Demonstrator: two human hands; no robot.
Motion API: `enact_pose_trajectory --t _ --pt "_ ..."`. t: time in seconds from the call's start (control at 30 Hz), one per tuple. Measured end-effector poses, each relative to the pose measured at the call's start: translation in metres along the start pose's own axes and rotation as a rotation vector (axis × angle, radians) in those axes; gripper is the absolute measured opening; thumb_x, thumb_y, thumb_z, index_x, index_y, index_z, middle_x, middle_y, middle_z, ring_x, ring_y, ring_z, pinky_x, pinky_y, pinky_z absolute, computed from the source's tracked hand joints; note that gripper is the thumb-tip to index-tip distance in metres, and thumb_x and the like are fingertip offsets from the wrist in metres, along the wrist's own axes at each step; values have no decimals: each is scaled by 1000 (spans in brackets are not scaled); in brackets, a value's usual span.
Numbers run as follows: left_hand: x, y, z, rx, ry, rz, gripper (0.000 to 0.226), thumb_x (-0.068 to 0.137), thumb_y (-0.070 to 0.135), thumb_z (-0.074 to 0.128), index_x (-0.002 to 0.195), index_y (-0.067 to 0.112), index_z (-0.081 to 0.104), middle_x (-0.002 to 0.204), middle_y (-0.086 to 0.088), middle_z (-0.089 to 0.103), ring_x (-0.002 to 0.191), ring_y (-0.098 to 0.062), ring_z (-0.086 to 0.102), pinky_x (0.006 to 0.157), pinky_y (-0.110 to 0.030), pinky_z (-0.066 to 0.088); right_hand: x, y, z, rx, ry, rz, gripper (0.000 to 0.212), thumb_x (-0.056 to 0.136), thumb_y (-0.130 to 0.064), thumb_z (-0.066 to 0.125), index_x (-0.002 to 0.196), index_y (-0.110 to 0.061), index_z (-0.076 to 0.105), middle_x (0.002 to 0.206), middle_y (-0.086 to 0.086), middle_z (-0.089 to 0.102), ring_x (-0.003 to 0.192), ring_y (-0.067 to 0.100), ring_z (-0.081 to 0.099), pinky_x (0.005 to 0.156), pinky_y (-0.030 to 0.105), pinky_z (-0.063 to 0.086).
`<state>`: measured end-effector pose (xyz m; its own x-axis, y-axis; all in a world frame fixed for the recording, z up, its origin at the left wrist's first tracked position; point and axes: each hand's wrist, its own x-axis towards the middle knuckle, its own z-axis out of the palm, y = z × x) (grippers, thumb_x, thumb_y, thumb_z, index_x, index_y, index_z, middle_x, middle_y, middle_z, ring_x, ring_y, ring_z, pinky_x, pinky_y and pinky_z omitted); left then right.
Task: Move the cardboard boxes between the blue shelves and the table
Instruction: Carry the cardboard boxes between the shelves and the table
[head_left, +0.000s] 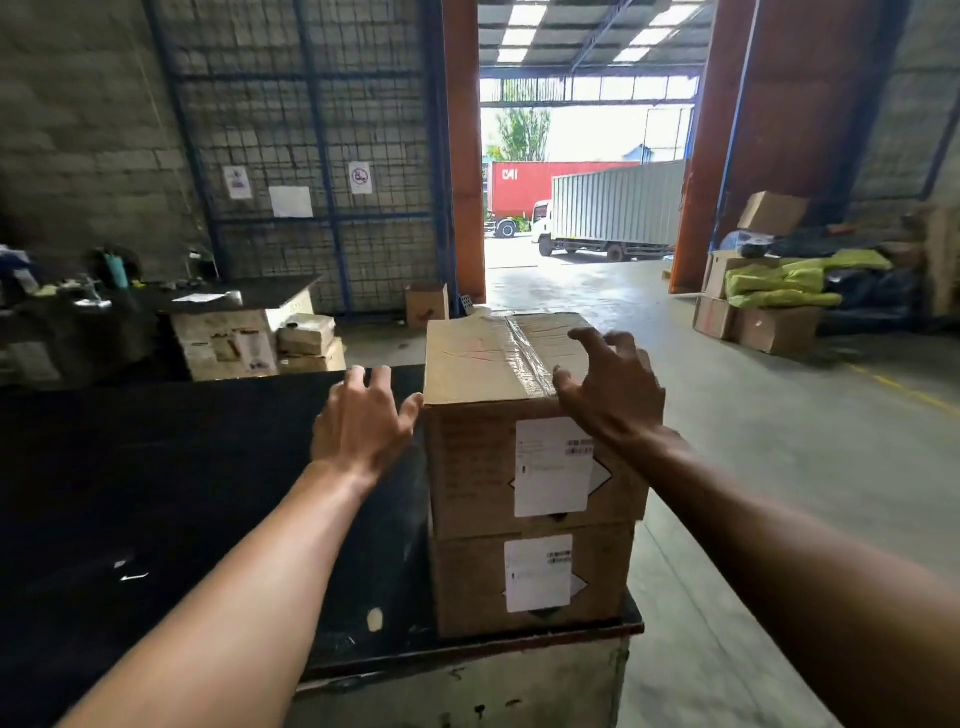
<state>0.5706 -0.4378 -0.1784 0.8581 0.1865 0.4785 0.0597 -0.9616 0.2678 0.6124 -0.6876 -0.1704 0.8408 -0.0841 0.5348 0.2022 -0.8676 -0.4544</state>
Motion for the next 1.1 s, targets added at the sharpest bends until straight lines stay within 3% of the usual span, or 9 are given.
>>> enact_pose_trajectory --t 0.2,0.37,0.57,0.7,0.9,1.1 --pt "14 -77 -49 217 173 -2 42 94 42 50 118 9 58 120 -14 60 113 -33 53 95 -45 41 4 -118 38 123 -104 -241 46 93 -41 56 135 -24 52 137 11 53 123 35 50 96 44 45" --pt "9 -160 -90 451 222 -138 40 94 43 47 114 10 59 112 -13 64 108 -30 58 104 -45 34 -4 -224 94 265 -222 -458 46 95 -43 55 134 -20 52 132 12 56 119 36 52 94 48 48" --pt "-35 -260 -172 695 279 -457 38 96 41 46 111 9 60 111 -14 64 105 -33 58 99 -45 40 -31 -365 175 424 -416 -678 49 95 -50 51 134 -20 51 134 12 55 123 37 50 96 44 45" --pt "-95 -304 -237 871 358 -808 39 95 41 47 115 9 59 113 -14 63 105 -35 58 92 -42 42 -74 -463 201 566 -562 -894 50 96 -49 50 134 -17 51 132 15 55 122 40 50 96 45 45" --pt "-208 -279 -291 1126 423 -1315 42 95 43 45 118 10 58 115 -15 62 110 -35 57 98 -43 41 -178 -556 180 781 -773 -1317 46 95 -48 49 127 -15 55 126 19 57 116 43 53 92 46 47" --pt "-278 -167 -328 1425 400 -1572 40 96 37 46 123 9 54 122 -15 58 117 -34 53 108 -45 31 -290 -550 95 1031 -988 -1642 47 96 -47 49 127 -12 53 126 21 57 116 43 53 91 46 45"
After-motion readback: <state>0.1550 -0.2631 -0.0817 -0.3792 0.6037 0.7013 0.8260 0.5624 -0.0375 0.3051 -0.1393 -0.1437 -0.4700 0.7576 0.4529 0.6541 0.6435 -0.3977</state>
